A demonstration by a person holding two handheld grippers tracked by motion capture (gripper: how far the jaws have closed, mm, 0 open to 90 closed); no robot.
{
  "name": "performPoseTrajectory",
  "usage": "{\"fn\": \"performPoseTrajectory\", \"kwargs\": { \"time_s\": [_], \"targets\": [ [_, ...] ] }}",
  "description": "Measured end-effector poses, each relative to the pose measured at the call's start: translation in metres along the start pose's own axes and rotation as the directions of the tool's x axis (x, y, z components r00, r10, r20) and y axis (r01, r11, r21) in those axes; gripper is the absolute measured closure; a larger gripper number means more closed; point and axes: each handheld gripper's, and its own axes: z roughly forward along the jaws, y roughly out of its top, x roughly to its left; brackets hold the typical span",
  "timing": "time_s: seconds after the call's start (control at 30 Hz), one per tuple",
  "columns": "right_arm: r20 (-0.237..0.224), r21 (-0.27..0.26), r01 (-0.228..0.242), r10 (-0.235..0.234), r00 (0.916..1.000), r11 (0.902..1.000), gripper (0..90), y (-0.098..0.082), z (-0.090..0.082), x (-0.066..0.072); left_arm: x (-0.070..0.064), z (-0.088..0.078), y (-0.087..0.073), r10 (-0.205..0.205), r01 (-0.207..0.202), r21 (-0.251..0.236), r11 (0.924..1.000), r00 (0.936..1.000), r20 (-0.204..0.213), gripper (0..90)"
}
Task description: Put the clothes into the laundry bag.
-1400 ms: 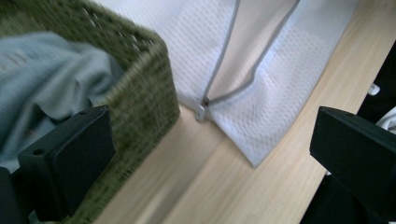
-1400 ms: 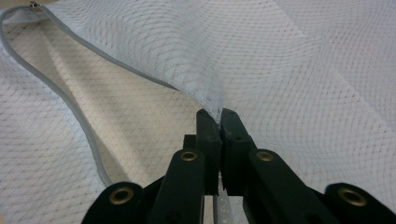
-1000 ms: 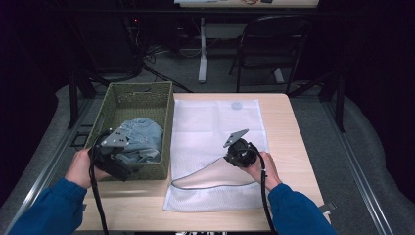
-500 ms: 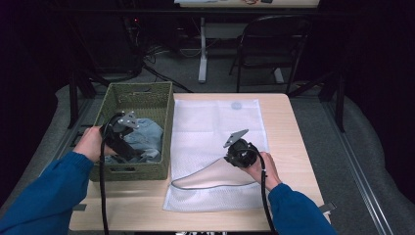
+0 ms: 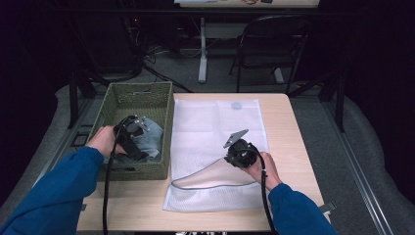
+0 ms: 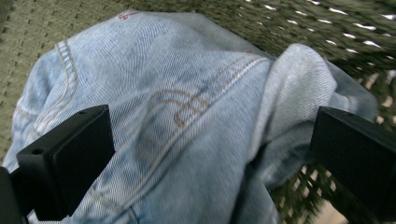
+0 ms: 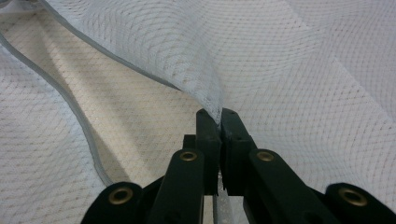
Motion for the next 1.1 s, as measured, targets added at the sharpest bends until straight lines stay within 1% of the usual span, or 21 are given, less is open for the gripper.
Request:
{"fn": "performPoseTrajectory", "kwargs": {
  "time_s": [0.07, 0.13, 0.23, 0.27, 0.3, 0.33, 0.37, 0.4, 0.47, 0.6, 0.67, 0.73, 0.77, 0.8, 0.83, 0.9, 0.93, 0.97, 1.0, 1.03, 1.1],
  "targets": [
    [-0.001, 0.0, -0.003, 0.003, 1.0, 1.0, 87.8, 0.0, 0.0, 0.0, 0.002, 0.007, -0.001, -0.008, 0.008, 0.01, 0.9999, 0.9999, 0.01, 0.0],
    [-0.002, 0.002, -0.003, 0.003, 1.0, 1.0, 87.8, 0.0, 0.0, 0.001, 0.004, 0.015, -0.003, -0.014, 0.013, 0.022, 0.9997, 0.999, 0.042, 0.0],
    [-0.002, 0.002, 0.0, 0.0, 1.0, 1.0, 87.7, 0.0, 0.0, 0.001, 0.005, 0.019, -0.005, -0.007, 0.005, 0.036, 0.9994, 0.9993, 0.036, 0.0],
    [-0.002, 0.003, 0.0, 0.0, 1.0, 1.0, 87.8, 0.0, 0.0, 0.001, 0.005, 0.021, -0.005, 0.001, -0.002, 0.054, 0.9985, 0.9997, 0.023, 0.0],
    [-0.002, 0.003, 0.0, 0.0, 1.0, 1.0, 87.8, 0.0, 0.0, 0.001, 0.005, 0.022, -0.006, 0.007, -0.009, 0.063, 0.998, 0.9997, 0.024, 0.0],
    [-0.003, 0.003, 0.002, -0.002, 1.0, 1.0, 87.8, 0.0, 0.001, 0.001, 0.007, 0.024, -0.007, -0.001, -0.001, 0.06, 0.9982, 0.9994, 0.035, 0.0],
    [-0.002, 0.004, 0.002, -0.002, 1.0, 1.0, 87.8, 0.0, 0.001, 0.001, 0.008, 0.025, -0.007, 0.004, -0.006, 0.065, 0.9978, 0.9995, 0.031, 0.0],
    [-0.003, 0.005, 0.003, -0.003, 1.0, 1.0, 87.8, 0.0, 0.001, 0.001, 0.009, 0.027, -0.008, 0.011, -0.012, 0.067, 0.9977, 0.9999, 0.012, 0.0],
    [-0.004, 0.005, 0.007, -0.007, 1.0, 1.0, 87.8, 0.0, 0.002, 0.001, 0.011, 0.031, -0.008, 0.018, -0.02, 0.109, 0.9938, 0.9996, 0.024, 0.0],
    [-0.004, 0.01, -0.002, 0.002, 1.0, 0.9999, 87.9, -0.001, 0.002, 0.001, 0.016, 0.04, -0.01, -0.002, -0.006, 0.122, 0.9925, 0.9981, 0.061, 0.0],
    [-0.003, 0.009, 0.003, -0.003, 1.0, 1.0, 87.8, -0.001, 0.002, 0.001, 0.015, 0.045, -0.01, 0.02, -0.029, 0.169, 0.9851, 0.9983, 0.054, 0.0],
    [-0.004, 0.009, 0.009, -0.009, 0.9999, 0.9999, 87.8, -0.001, 0.002, 0.001, 0.013, 0.05, -0.01, 0.027, -0.034, 0.186, 0.9819, 0.9988, 0.04, 1.2],
    [-0.004, 0.009, 0.008, -0.008, 1.0, 0.9999, 87.8, -0.001, 0.002, 0.001, 0.012, 0.052, -0.011, 0.036, -0.041, 0.184, 0.9821, 0.9988, 0.032, 11.8],
    [-0.004, 0.009, 0.008, -0.008, 1.0, 0.9999, 87.8, -0.001, 0.002, 0.001, 0.011, 0.053, -0.012, 0.047, -0.049, 0.189, 0.9808, 0.9988, 0.016, 11.8],
    [-0.003, 0.011, 0.0, 0.0, 1.0, 0.9999, 87.8, -0.001, 0.001, 0.001, 0.01, 0.053, -0.013, 0.053, -0.052, 0.19, 0.9805, 0.9986, -0.001, 18.1],
    [-0.004, 0.014, 0.001, 0.0, 1.0, 0.9999, 87.8, -0.001, 0.002, 0.001, 0.011, 0.052, -0.015, 0.061, -0.059, 0.182, 0.9815, 0.9981, -0.005, 28.9],
    [-0.004, 0.012, 0.003, -0.003, 1.0, 0.9999, 87.8, -0.001, 0.002, 0.001, 0.012, 0.052, -0.017, 0.06, -0.058, 0.18, 0.9819, 0.9981, -0.008, 36.5],
    [-0.004, 0.012, 0.003, -0.003, 1.0, 0.9999, 87.8, -0.001, 0.002, 0.001, 0.012, 0.051, -0.017, 0.054, -0.051, 0.174, 0.9834, 0.9985, -0.01, 36.5],
    [-0.004, 0.01, 0.007, -0.007, 1.0, 0.9999, 87.9, -0.001, 0.002, 0.001, 0.013, 0.05, -0.018, 0.055, -0.052, 0.176, 0.983, 0.9984, -0.012, 48.1],
    [-0.004, 0.01, 0.007, -0.007, 1.0, 0.9999, 87.9, -0.001, 0.002, 0.001, 0.014, 0.049, -0.018, 0.053, -0.05, 0.168, 0.9845, 0.9986, -0.009, 48.1],
    [-0.005, 0.011, 0.007, -0.007, 1.0, 0.9999, 87.9, -0.001, 0.002, 0.001, 0.015, 0.048, -0.019, 0.038, -0.034, 0.158, 0.9868, 0.9991, -0.018, 58.9]
  ]
}}
